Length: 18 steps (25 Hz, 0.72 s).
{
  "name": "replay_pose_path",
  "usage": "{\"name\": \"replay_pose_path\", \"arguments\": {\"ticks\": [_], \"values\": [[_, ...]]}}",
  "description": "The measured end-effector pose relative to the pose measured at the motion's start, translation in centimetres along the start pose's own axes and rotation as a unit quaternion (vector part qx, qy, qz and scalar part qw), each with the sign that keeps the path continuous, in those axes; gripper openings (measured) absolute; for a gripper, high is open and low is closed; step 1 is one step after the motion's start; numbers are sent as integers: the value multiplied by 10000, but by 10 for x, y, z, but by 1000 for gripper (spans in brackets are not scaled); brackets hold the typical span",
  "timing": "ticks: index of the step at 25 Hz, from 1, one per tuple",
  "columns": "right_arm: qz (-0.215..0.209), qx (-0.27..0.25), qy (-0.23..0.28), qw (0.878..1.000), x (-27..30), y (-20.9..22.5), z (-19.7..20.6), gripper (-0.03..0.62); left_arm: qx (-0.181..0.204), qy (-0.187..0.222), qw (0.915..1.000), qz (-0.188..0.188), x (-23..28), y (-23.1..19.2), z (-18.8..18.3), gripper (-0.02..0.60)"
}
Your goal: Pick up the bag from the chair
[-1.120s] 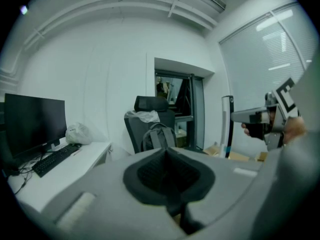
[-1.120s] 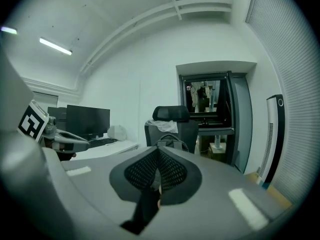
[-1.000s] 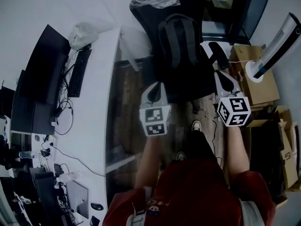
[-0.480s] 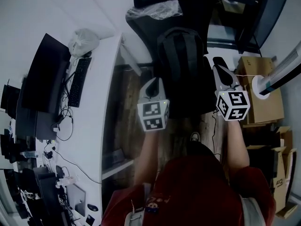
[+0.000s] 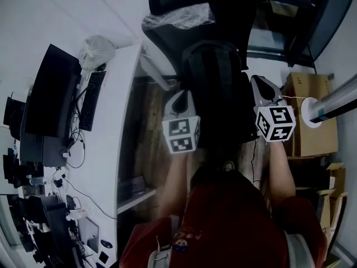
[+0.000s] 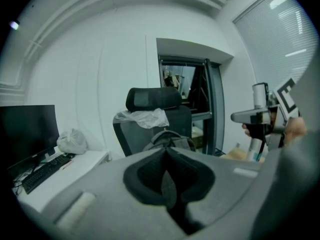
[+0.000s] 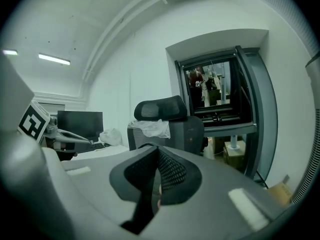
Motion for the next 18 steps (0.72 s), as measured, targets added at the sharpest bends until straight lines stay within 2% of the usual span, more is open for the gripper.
{"name": "replay_pose_path", "arguments": {"ticks": [8,18], "values": [[-120,-1,-92,9999,38,20,5,2,19,-75,10000,-23,41,-3,1,-2],[-113,-149,-127,9997,109,50,-8,2,59,8,9999,86,123,-21,-14,-2]]}}
Point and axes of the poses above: the fingertips, and each gripper's own axes: x forward along the fingers, y to its right, z out of its underside, the point moved 3 cm from there along -x, backward along the fingers, and after that the axes turned 13 degrees about -z, right-handed, at the moved point
